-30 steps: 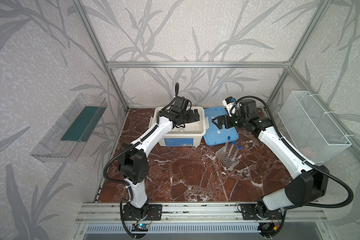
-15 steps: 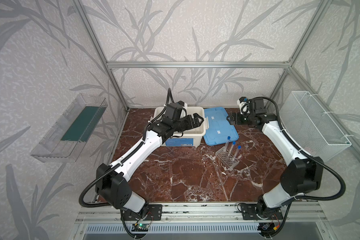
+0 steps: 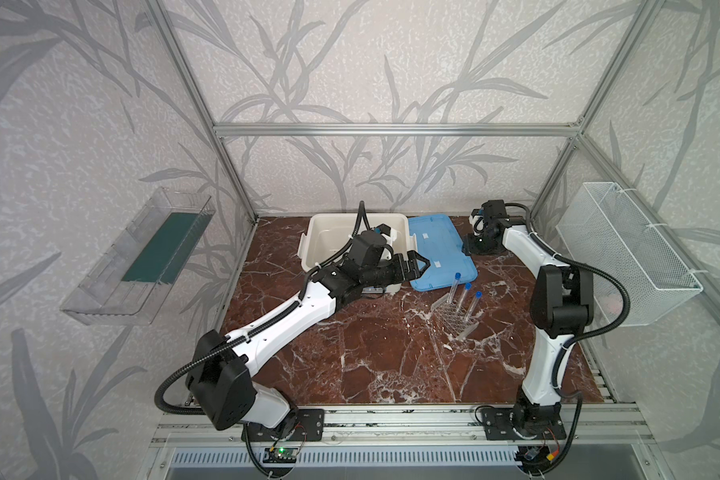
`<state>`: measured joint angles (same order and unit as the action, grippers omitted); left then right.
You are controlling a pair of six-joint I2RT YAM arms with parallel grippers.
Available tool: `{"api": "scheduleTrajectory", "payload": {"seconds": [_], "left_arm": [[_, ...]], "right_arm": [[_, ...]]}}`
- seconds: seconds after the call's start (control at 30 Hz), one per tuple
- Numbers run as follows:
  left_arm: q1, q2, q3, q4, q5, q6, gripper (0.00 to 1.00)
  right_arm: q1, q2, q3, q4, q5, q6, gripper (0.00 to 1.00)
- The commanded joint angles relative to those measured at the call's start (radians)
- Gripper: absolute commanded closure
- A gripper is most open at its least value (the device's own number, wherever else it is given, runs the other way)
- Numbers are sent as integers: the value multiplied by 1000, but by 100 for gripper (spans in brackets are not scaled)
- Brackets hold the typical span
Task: Organize the chemistry lab equipment
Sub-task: 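Raise the left gripper from the bin while the right gripper grasps the blue lid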
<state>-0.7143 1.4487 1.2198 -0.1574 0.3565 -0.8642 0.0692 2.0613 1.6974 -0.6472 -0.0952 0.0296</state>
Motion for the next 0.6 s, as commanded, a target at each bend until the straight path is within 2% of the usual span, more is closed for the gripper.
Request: {"api": "scheduleTrajectory", "payload": {"seconds": [0.0, 0.23, 0.57], "left_arm": [[-17, -14, -27, 60, -30, -31, 1], [-25, 4, -45, 107, -20, -43, 1], [-36, 19, -69, 145, -23, -65, 1]], "right_arm": [[-13, 43, 28, -51, 49, -37, 44], [-35, 145, 94, -63, -38, -71, 55], [-42, 226, 143, -67, 3, -94, 66]]}}
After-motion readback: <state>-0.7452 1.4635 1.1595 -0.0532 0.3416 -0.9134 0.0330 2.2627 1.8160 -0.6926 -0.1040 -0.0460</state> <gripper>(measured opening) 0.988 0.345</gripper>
